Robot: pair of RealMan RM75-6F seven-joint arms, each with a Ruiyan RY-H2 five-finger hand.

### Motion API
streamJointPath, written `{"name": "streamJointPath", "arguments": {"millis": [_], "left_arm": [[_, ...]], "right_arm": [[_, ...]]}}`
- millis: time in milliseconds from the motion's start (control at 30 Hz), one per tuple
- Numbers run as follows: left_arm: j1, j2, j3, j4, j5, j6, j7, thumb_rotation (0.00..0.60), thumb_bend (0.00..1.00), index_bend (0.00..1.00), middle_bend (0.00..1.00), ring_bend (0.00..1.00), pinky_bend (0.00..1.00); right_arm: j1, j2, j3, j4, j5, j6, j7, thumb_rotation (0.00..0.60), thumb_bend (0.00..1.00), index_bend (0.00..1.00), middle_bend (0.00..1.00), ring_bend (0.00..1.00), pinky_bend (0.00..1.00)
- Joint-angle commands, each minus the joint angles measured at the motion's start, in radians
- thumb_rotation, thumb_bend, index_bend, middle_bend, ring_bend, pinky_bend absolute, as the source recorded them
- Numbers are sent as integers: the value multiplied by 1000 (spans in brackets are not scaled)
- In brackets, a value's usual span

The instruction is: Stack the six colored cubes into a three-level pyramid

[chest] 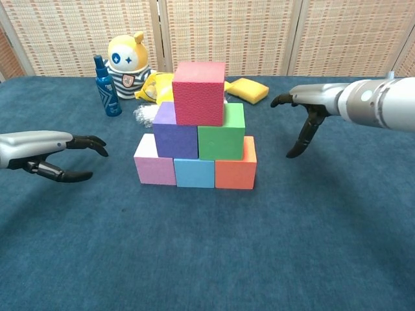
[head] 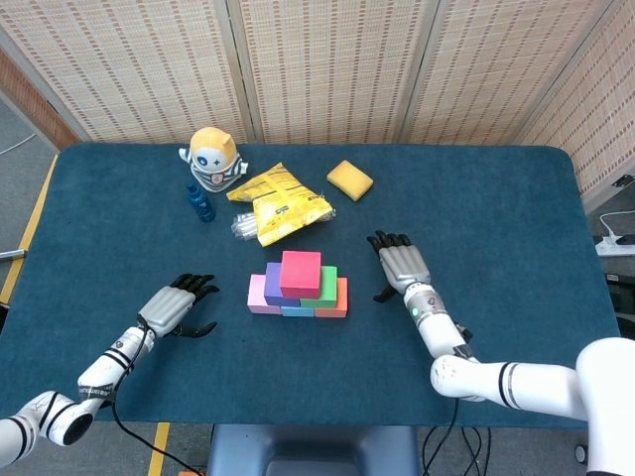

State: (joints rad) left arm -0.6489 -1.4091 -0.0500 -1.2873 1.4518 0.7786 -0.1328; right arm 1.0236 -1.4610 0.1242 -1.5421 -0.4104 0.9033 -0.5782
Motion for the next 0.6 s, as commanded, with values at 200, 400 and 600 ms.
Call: {"name": "streamJointPath", "arguments": {"millis": [200, 400, 600], "left_arm": [[-15, -28, 18, 3, 20, 6, -15, 177, 333, 128, 0, 0, 0], [-33, -58, 26, 17, 32, 6, -30, 182, 333, 116, 0, 0, 0], [-48, -78, 30, 30, 34, 1, -41, 178, 334, 114, 0, 0, 0]], "right_arm": [[10, -116, 29, 134, -48, -32, 46, 600, 0, 0, 25, 0, 99], [14, -185, 56, 210, -81, -35, 72, 600, 0, 0, 25, 0, 91], [23, -243, 79, 282, -90, -54, 83, 600, 0, 0, 20, 0, 85]]}}
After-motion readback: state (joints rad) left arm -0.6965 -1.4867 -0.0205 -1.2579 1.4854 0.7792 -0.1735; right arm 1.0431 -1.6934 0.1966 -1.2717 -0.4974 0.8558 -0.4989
